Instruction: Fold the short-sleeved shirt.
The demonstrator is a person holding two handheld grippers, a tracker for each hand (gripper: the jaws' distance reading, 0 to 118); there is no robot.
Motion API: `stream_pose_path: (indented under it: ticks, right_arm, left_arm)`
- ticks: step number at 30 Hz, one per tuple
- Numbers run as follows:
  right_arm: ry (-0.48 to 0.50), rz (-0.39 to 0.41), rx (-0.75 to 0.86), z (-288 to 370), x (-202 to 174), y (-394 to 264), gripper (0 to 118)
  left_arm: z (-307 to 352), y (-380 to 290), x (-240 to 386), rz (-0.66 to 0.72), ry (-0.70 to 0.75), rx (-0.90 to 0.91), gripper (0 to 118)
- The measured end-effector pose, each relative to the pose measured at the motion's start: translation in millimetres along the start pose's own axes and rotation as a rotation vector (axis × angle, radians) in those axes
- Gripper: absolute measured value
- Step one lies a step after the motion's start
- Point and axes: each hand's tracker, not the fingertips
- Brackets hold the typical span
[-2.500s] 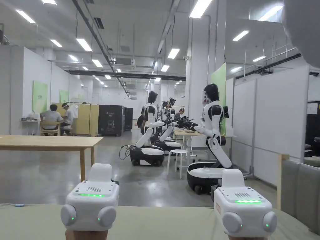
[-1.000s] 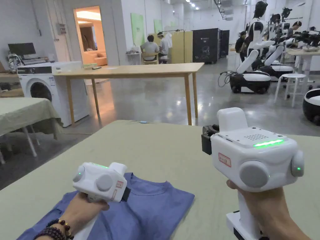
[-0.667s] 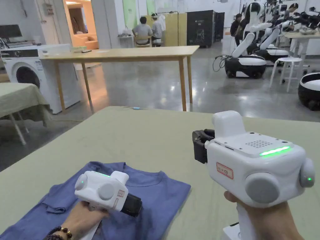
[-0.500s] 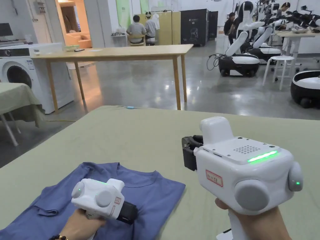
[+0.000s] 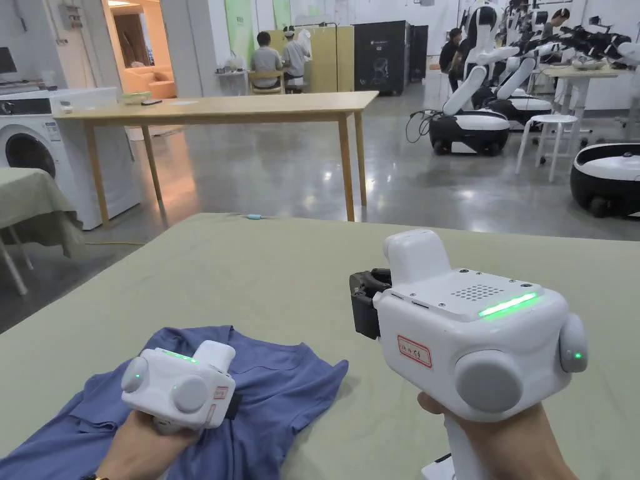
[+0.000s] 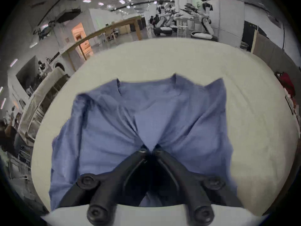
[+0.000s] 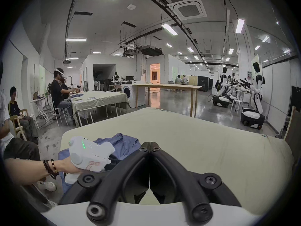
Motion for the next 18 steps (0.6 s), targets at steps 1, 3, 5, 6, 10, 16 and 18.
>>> stream_pose_path:
  ticks: [1, 3, 5, 6, 10, 16, 18]
  right_arm:
    - [-0.003, -0.002, 0.002, 4.8, 3.4, -0.2, 0]
    - [-0.015, -0.006, 0.008, 13.6, 9.1, -0.1, 0]
    - [-0.030, -0.010, 0.019, 26.9, 16.9, 0.1, 0]
    - [-0.040, -0.014, 0.022, 33.2, 21.2, 0.1, 0]
    - [-0.096, -0.036, 0.043, 70.8, 44.6, -1.0, 0]
    - [-0.245, -0.044, 0.083, 145.0, 90.7, -4.6, 0]
    - [-0.300, -0.053, 0.097, 172.0, 107.0, -6.8, 0]
  left_arm:
    - [10.8, 8.3, 1.7, -0.008, -0.012, 0.053, 0]
    - [29.3, 24.6, 5.5, 0.007, -0.056, 0.108, 0]
    - [48.3, 44.1, 12.8, -0.014, -0.074, 0.198, 0]
    - [56.7, 53.5, 18.3, -0.041, -0.065, 0.244, 0]
    - [84.2, 91.4, 65.6, -0.096, -0.154, 0.344, 0]
    - [130.4, 164.3, 187.4, -0.283, -0.324, 0.492, 0]
    - [149.7, 186.5, 230.7, -0.326, -0.398, 0.546, 0]
